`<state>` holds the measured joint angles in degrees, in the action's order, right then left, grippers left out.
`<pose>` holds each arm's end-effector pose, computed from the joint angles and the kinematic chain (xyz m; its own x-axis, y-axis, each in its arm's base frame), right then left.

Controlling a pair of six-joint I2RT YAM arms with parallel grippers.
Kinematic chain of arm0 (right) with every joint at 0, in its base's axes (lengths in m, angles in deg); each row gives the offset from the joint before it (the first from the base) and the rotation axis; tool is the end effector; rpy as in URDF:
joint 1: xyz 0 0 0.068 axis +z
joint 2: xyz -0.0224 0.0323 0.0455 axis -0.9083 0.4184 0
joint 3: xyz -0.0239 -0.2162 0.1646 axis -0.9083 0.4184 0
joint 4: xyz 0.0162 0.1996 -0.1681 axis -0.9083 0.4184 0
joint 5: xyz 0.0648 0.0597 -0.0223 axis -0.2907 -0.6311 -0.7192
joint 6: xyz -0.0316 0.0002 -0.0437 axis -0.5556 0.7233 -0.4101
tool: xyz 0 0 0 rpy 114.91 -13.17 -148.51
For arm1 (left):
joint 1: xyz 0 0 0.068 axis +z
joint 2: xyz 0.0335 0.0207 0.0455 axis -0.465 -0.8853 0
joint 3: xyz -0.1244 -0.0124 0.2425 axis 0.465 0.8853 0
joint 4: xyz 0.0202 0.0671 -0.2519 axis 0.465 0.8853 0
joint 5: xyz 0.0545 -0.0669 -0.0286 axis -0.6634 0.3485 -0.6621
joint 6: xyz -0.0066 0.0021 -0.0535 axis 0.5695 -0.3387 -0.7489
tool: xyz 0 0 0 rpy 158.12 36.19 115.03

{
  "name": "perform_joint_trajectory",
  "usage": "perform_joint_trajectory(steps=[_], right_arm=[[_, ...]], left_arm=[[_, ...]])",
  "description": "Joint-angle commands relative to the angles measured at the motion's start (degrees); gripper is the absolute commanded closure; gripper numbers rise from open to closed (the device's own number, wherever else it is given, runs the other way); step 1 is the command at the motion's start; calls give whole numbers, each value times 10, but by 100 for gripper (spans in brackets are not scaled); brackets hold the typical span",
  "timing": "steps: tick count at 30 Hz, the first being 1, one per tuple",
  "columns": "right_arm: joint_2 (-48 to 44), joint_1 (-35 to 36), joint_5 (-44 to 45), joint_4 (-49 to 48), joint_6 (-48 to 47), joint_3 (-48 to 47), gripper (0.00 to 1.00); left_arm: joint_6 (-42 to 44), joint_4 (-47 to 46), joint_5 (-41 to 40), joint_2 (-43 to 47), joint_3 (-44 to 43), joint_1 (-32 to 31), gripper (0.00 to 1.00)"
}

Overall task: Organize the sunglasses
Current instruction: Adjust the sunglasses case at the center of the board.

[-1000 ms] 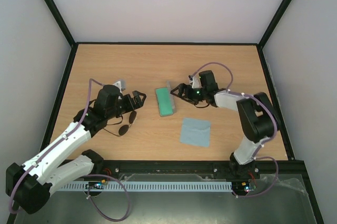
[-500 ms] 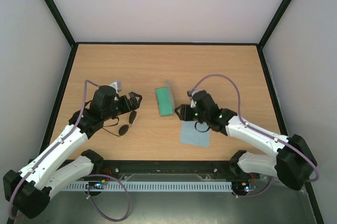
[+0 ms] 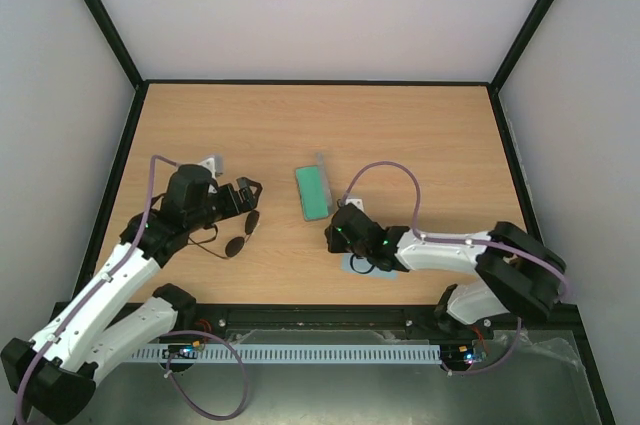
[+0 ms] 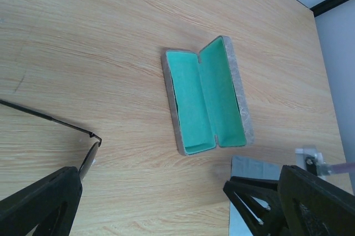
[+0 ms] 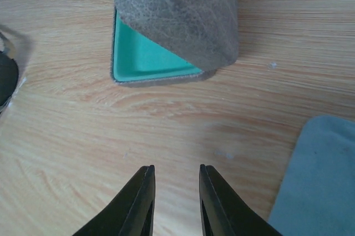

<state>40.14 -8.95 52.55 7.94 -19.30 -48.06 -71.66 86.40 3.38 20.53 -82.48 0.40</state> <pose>0.1415 0.2140 0.1556 -0.8789 0.0043 -0.4770 -0.2882 0.7920 0.5382 0.1571 -0.0849 0.2899 -0.7027 -0.3925 -0.5934 0.0729 0.7899 -0.6089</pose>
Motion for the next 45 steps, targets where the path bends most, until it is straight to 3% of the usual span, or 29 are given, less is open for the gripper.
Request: perform_joint_trajectory(steps=[1,12,36,45], right_arm=[[51,14,87,-66,20,-27,76],[89,0,171,-41,20,-61,76],[109,-136,193,-32,-128,-118,75],[112,-148,171,-34,-153,-139,71]], left_arm=[[7,24,-7,19,-4,4,0],[4,32,-11,35,2,5,0],[2,35,-4,34,-1,5,1],[1,48,-9,36,-13,5,1]])
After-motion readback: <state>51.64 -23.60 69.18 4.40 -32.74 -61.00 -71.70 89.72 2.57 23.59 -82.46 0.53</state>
